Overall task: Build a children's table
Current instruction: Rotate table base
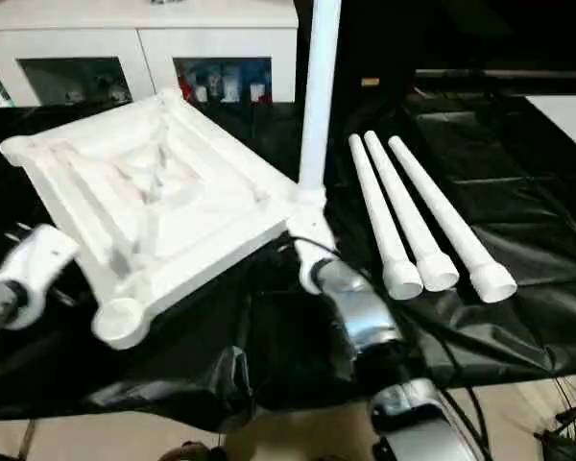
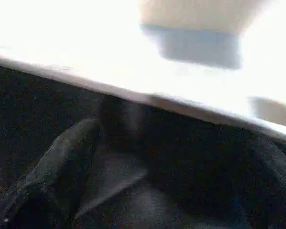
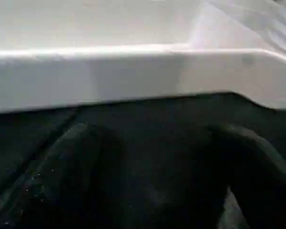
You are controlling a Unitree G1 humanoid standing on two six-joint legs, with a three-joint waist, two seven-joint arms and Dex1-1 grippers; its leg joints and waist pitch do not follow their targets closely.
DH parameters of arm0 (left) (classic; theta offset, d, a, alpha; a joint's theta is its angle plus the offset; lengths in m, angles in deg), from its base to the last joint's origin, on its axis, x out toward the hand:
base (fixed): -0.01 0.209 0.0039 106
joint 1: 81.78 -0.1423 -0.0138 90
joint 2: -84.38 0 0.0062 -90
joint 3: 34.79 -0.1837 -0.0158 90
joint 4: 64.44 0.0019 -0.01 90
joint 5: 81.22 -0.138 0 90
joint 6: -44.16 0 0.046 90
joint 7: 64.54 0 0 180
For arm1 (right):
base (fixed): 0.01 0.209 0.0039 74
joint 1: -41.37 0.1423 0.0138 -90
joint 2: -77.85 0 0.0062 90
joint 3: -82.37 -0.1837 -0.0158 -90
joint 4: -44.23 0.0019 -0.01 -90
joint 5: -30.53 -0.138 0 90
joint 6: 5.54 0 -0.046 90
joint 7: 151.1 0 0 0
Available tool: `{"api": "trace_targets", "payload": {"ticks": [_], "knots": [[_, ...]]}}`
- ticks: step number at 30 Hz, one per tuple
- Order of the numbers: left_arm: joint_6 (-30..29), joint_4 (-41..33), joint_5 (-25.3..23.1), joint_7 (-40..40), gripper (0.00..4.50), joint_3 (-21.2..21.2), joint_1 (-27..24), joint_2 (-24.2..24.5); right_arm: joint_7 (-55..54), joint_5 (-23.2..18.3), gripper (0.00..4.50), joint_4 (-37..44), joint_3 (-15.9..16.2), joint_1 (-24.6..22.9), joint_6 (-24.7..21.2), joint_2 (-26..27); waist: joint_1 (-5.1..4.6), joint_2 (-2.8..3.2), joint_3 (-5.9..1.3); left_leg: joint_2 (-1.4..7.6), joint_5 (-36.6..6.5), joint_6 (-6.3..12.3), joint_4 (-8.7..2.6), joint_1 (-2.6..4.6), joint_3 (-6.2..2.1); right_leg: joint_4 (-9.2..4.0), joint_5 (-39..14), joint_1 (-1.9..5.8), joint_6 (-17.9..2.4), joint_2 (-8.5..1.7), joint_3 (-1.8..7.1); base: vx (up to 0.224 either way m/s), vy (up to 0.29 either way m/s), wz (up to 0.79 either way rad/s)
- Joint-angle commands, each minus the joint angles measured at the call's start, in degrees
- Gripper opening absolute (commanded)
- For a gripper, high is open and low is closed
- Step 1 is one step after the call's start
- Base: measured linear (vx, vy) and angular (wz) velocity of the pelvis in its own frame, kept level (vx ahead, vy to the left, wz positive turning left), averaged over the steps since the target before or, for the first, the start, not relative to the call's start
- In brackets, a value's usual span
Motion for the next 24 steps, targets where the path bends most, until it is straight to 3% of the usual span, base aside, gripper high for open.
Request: {"api": "trace_targets", "payload": {"ticks": [1,2,4,5,7,11,15,20,24], "knots": [[-0.2,-2.1,1.7,1.8,4.45,-0.8,0.2,0.3,1.1,-0.4,4.12,-1.7,-0.2,1.6,2.2,0.6,-0.35,1.03,-4.36,4.00,-20.4,-2.56,-4.74,2.36,-2.57,-4.04,-13.0,1.69,-11.6,-4.24,3.11,0.000,0.000,0.00],[-0.2,-2.1,1.7,1.8,4.45,-0.8,0.2,0.3,1.1,-0.4,4.12,-1.7,-0.2,1.6,2.2,0.6,-0.35,1.22,-4.35,3.95,-20.7,-2.70,-4.79,2.34,-2.63,-3.93,-13.2,1.75,-11.5,-4.18,3.08,0.000,0.000,0.00],[-1.1,-4.4,3.1,4.2,4.45,-1.4,-0.3,1.0,2.3,-0.6,4.12,-4.9,0.0,3.4,4.9,1.7,-0.43,0.87,-4.47,4.06,-20.4,-2.74,-4.84,2.34,-2.65,-3.83,-13.0,1.87,-11.4,-4.27,3.08,0.000,0.000,0.00],[-1.5,-5.7,3.8,5.3,4.45,-1.8,-0.6,1.4,2.8,-0.6,4.12,-6.9,0.1,4.4,6.5,2.3,-0.42,1.08,-4.40,4.04,-20.3,-2.77,-4.84,2.29,-2.64,-3.87,-13.2,1.87,-11.5,-4.29,3.08,0.000,0.000,0.00],[-1.9,-7.6,4.9,6.5,4.45,-2.4,-1.0,1.4,3.4,-0.8,4.12,-8.4,0.3,5.3,7.8,3.3,-0.58,0.64,-4.48,4.06,-20.1,-2.74,-4.77,2.22,-2.60,-3.73,-13.0,2.01,-11.9,-4.44,3.12,0.000,0.000,0.00],[-3.1,-12.4,8.1,8.7,4.45,-4.5,-1.3,-0.4,5.9,-1.5,4.12,-11.2,0.5,6.8,10.9,6.3,-0.96,0.71,-4.43,4.07,-19.2,-2.34,-4.82,1.99,-2.63,-3.70,-13.0,2.18,-12.0,-4.38,3.12,0.000,0.000,0.00],[-2.0,-11.4,7.6,8.2,4.45,-7.6,0.2,-3.1,9.4,-1.3,4.12,-11.4,2.1,6.2,12.9,7.3,-1.77,0.61,-4.39,3.92,-19.6,-1.73,-4.71,1.83,-2.56,-3.81,-13.3,2.36,-12.3,-4.37,3.15,0.000,0.000,0.00],[-0.5,-8.9,6.7,6.2,4.45,-9.6,2.5,-6.6,11.8,-1.3,4.12,-11.7,2.3,5.6,14.9,7.0,-1.80,0.66,-4.45,3.99,-19.0,-1.41,-4.54,1.96,-2.46,-3.93,-13.7,2.31,-12.2,-4.24,3.18,0.000,0.000,0.00],[4.2,-1.3,4.6,0.3,4.45,-10.2,7.1,-12.3,12.9,-2.3,4.12,-10.7,0.6,4.7,16.4,6.1,-1.70,0.68,-4.55,3.88,-19.1,-1.09,-4.37,2.13,-2.40,-4.09,-13.0,2.30,-12.2,-4.14,3.15,0.000,0.000,0.00]]}}
